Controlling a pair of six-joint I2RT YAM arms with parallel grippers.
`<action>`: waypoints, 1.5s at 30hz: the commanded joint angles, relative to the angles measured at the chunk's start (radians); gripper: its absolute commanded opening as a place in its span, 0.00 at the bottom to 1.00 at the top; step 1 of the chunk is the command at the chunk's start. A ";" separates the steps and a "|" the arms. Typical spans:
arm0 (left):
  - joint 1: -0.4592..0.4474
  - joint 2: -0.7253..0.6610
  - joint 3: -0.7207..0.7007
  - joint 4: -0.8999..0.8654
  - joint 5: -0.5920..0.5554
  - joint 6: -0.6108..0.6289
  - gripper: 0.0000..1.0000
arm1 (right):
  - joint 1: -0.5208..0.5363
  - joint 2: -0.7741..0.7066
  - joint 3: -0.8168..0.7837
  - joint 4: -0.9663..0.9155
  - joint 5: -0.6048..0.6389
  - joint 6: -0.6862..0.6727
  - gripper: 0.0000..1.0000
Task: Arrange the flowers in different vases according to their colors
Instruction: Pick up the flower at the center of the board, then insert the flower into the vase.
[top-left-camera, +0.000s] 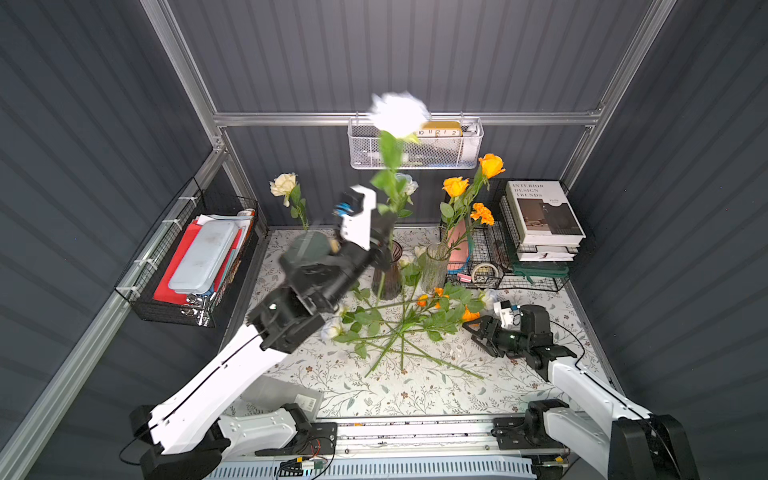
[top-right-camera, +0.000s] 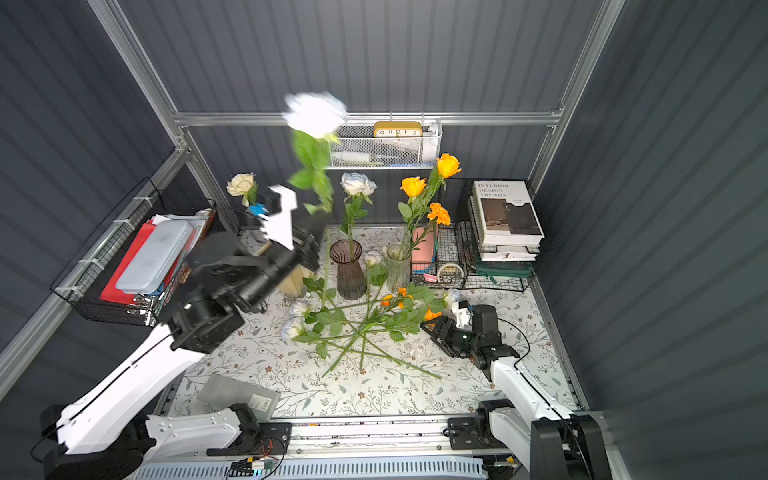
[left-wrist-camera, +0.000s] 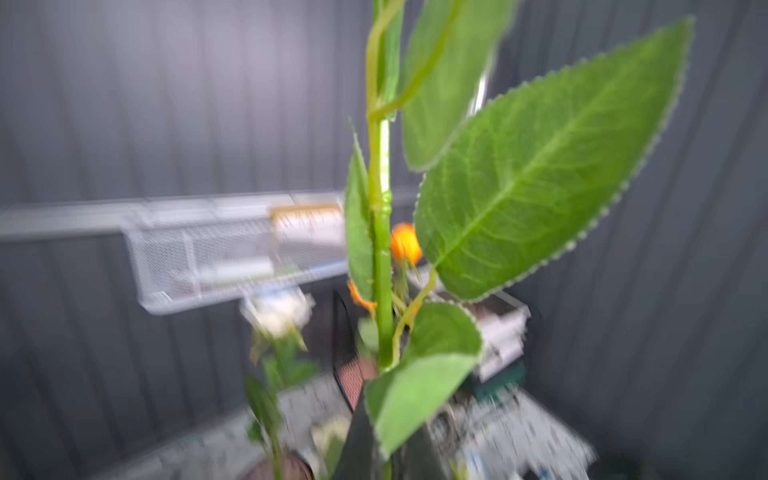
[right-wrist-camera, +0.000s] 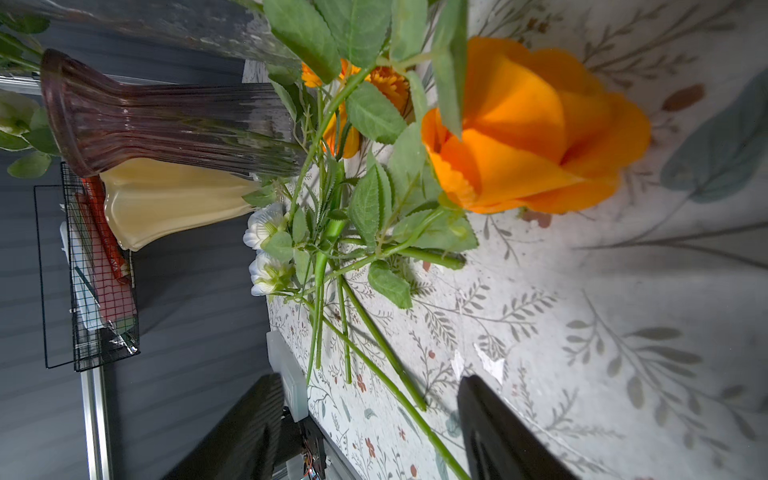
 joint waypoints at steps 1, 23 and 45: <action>0.049 0.081 0.012 0.307 -0.004 0.190 0.00 | -0.003 0.021 0.018 0.016 -0.001 -0.022 0.71; 0.354 0.360 -0.376 0.883 0.242 -0.055 0.00 | -0.005 0.135 0.058 0.001 0.010 -0.101 0.71; 0.353 0.371 -0.367 0.934 0.293 -0.125 0.00 | -0.004 0.266 0.057 0.089 -0.012 -0.104 0.70</action>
